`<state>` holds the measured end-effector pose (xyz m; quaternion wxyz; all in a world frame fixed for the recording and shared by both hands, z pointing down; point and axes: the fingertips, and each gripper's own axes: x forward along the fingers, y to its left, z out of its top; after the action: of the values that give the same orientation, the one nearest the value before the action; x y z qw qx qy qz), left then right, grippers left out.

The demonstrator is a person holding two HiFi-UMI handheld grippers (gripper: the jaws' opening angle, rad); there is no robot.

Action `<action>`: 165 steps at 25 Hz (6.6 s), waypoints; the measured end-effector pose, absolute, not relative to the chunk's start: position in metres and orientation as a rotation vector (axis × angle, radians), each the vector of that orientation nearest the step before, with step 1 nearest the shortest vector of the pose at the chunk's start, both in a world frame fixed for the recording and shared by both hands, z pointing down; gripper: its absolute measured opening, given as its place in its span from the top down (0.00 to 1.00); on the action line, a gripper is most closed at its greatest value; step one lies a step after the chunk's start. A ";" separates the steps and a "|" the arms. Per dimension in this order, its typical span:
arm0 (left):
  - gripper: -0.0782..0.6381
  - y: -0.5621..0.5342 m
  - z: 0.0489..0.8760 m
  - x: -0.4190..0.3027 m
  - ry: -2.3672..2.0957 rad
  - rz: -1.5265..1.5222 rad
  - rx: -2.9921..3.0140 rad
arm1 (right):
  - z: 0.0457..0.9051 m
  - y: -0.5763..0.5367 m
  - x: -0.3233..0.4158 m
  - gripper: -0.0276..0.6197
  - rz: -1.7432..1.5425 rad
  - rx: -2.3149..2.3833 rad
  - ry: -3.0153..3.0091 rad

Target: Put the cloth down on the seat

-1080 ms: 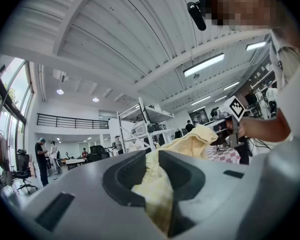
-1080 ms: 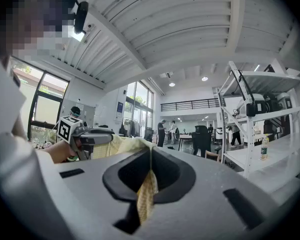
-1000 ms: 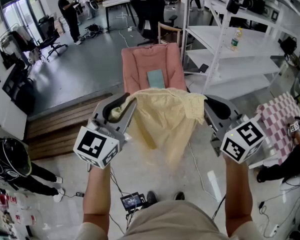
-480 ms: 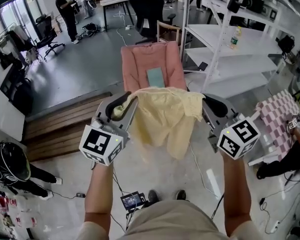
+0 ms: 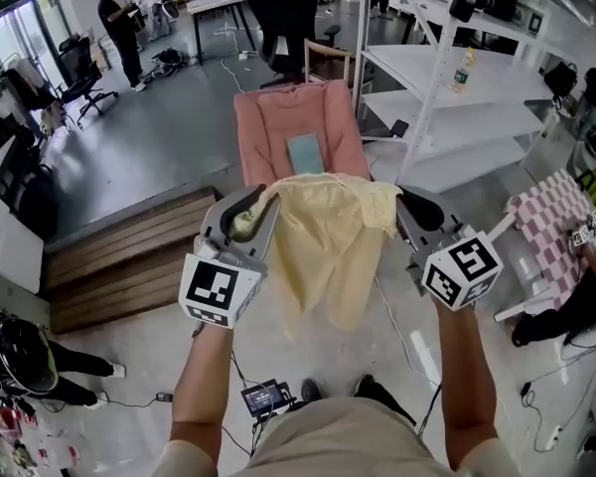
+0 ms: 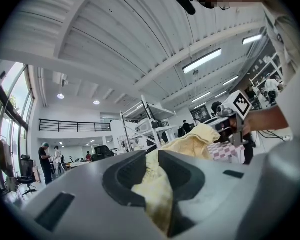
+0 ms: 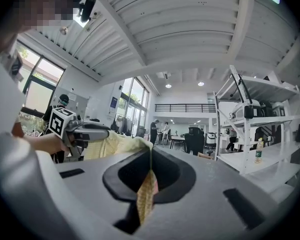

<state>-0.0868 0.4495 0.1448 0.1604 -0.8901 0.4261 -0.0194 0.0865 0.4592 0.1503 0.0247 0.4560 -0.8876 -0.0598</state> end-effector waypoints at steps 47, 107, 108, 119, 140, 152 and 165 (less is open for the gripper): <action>0.79 0.168 0.136 0.032 1.492 -0.172 -2.359 | 0.133 0.155 0.205 0.95 -0.187 1.110 -3.041; 0.79 -0.277 0.192 -0.131 1.336 -0.128 -2.476 | 0.172 -0.284 0.056 0.95 -0.214 1.384 -2.808; 0.79 -0.289 0.197 -0.131 1.343 -0.139 -2.476 | 0.177 -0.295 0.058 0.95 -0.203 1.376 -2.810; 0.79 -0.411 0.278 -0.118 1.429 -0.270 -2.506 | 0.253 -0.418 0.071 0.95 -0.067 1.306 -2.795; 0.79 -0.584 0.454 -0.127 1.620 -0.492 -2.568 | 0.434 -0.603 0.067 0.95 0.076 1.225 -2.673; 0.79 -0.641 0.544 -0.135 1.677 -0.654 -2.603 | 0.530 -0.663 0.061 0.95 0.167 1.189 -2.595; 0.76 -0.681 0.609 -0.153 1.757 -0.775 -2.639 | 0.602 -0.715 0.062 0.92 0.226 1.207 -2.499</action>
<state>-0.1534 -0.6809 0.6093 -0.0610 -0.8070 0.5375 -0.2371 0.0617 -0.7149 0.6017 0.1776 0.4266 -0.8832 0.0798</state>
